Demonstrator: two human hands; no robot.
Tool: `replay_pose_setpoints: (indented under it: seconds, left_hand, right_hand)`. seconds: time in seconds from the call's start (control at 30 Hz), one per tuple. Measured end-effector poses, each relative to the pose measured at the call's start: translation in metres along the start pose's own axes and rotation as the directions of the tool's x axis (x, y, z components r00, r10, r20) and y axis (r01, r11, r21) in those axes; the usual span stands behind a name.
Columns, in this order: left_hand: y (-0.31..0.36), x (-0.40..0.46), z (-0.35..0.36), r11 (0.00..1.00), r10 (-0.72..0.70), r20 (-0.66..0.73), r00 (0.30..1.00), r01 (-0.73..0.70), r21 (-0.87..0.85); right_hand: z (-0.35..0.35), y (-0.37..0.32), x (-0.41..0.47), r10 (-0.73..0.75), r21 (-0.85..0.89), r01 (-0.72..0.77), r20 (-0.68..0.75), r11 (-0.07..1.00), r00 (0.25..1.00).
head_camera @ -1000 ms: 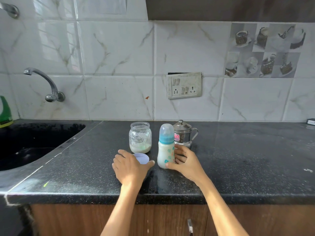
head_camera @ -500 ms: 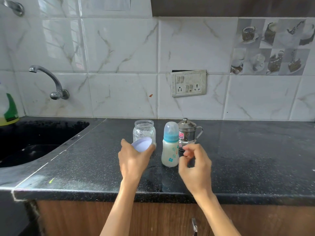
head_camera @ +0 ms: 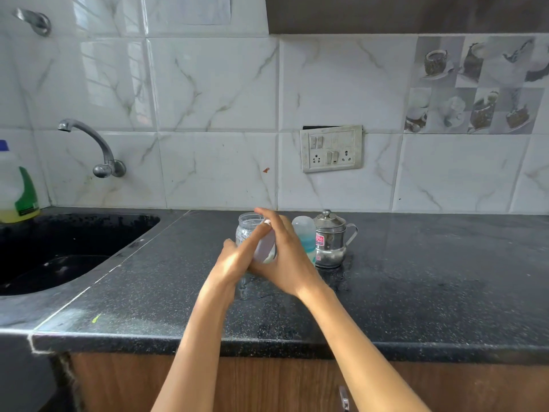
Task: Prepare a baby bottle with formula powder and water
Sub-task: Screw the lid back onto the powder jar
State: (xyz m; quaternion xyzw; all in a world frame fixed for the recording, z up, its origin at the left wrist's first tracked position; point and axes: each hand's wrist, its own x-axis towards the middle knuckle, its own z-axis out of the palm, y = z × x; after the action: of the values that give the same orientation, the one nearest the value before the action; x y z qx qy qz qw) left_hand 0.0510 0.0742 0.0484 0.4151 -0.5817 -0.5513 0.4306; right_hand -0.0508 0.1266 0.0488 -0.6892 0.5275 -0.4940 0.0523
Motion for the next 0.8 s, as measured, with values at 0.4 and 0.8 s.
replay_pose_setpoints:
  seconds: [0.4, 0.8]
  left_hand:
    - [-0.018, 0.052, -0.010, 0.973, 0.147, -0.175, 0.974, -0.112, 0.200]
    - [-0.027, 0.087, 0.004, 0.933, 0.181, -0.129, 0.975, -0.129, 0.337]
  right_hand:
    - [-0.035, -0.015, 0.115, 0.229, -0.381, -0.131, 0.223, 0.915, 0.948]
    - [-0.012, 0.008, 0.156, 0.481, -0.670, -0.052, 0.475, 0.741, 0.736]
